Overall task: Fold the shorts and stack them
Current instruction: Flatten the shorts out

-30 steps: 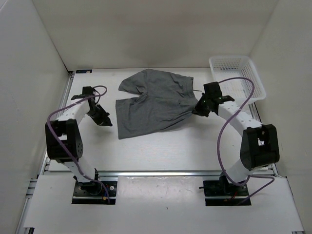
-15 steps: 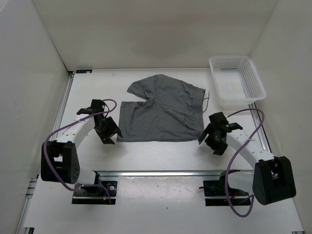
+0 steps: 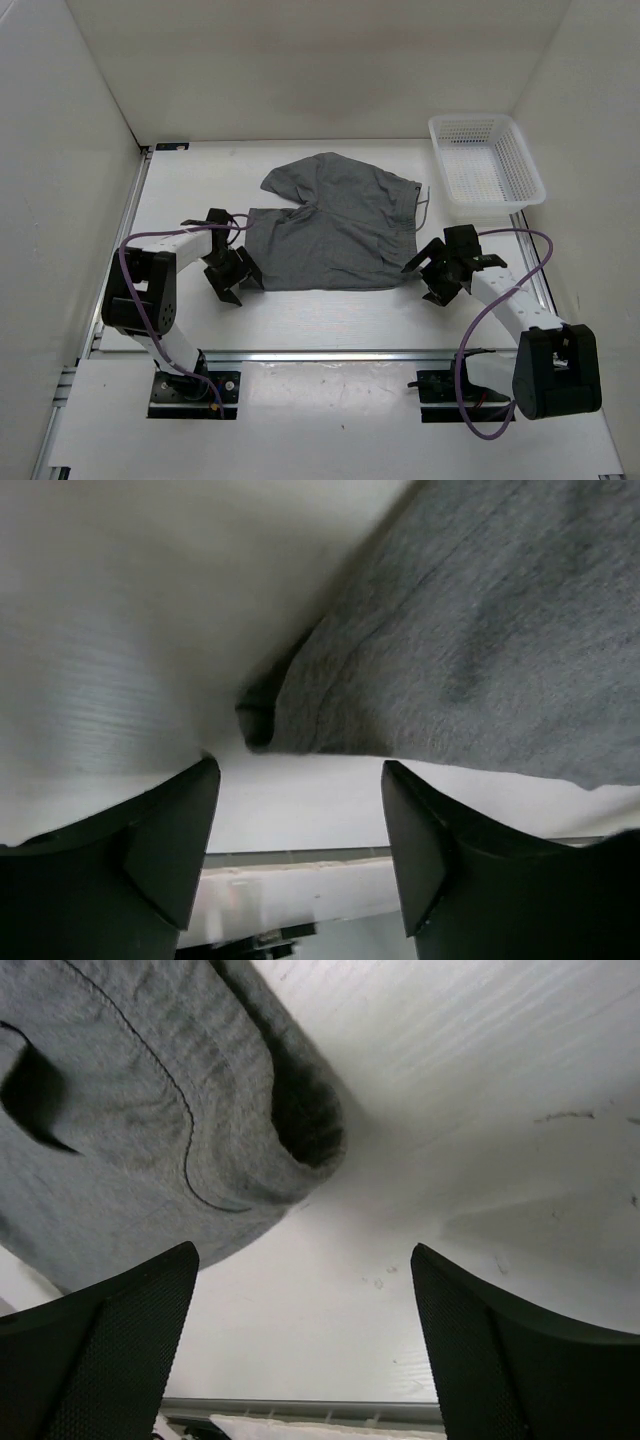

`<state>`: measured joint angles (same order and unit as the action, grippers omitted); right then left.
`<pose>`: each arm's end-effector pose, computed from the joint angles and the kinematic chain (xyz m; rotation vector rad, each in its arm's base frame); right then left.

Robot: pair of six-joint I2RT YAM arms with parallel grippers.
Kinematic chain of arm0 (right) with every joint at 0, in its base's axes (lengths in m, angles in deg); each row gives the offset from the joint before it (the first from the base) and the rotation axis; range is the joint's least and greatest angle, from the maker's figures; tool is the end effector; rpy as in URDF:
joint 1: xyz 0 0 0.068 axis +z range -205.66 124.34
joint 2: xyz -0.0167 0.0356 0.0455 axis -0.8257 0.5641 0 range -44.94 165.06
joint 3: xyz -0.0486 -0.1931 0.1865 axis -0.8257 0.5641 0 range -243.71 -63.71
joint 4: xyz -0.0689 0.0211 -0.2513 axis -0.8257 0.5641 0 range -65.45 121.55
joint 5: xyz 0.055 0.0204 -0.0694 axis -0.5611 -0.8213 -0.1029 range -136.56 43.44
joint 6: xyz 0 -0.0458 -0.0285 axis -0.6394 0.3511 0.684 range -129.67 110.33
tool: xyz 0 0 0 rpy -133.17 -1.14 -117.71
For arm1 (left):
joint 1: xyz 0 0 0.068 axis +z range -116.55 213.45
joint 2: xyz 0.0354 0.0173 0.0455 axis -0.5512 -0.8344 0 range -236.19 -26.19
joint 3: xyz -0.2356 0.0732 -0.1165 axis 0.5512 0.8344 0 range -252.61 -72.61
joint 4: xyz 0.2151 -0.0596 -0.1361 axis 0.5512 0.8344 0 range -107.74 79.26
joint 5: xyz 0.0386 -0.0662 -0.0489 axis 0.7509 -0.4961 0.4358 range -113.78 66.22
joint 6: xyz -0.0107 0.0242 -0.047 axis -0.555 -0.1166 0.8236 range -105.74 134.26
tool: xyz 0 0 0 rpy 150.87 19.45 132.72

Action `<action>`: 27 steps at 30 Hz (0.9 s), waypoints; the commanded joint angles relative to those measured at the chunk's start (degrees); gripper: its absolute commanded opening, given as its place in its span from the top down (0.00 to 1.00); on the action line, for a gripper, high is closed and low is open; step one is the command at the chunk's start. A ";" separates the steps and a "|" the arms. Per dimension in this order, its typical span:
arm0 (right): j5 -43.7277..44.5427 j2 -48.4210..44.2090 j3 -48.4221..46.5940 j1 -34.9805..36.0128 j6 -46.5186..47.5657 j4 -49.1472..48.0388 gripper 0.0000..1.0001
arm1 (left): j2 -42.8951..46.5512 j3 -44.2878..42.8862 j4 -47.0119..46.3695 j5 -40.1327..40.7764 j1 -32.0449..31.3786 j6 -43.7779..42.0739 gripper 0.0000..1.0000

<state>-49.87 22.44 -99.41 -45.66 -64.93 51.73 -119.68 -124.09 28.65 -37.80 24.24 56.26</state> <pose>0.2114 0.0393 0.1859 1.0097 2.4782 0.4675 0.2565 -0.0503 0.1492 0.8532 -2.9182 0.3556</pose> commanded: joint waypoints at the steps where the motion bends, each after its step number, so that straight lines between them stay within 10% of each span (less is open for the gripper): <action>1: -4.51 1.87 0.81 -1.03 -1.69 -6.87 0.11 | -0.98 -2.91 -2.53 1.36 -1.50 0.98 0.25; 6: -3.37 6.80 1.34 -1.56 -0.37 -11.96 0.26 | -4.32 -5.82 -2.53 2.86 -1.51 0.98 0.90; 14: -0.56 19.18 -13.12 -2.61 5.95 -7.77 0.99 | -3.80 -12.14 -1.31 2.33 -1.51 0.98 0.90; 27: 1.03 17.98 -48.43 -5.69 23.89 17.64 1.00 | 1.02 -43.89 15.22 1.64 4.47 -2.97 0.90</action>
<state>-51.42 42.81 -147.91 -50.29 -46.92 59.16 -123.24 -167.37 37.57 -37.36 27.82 54.97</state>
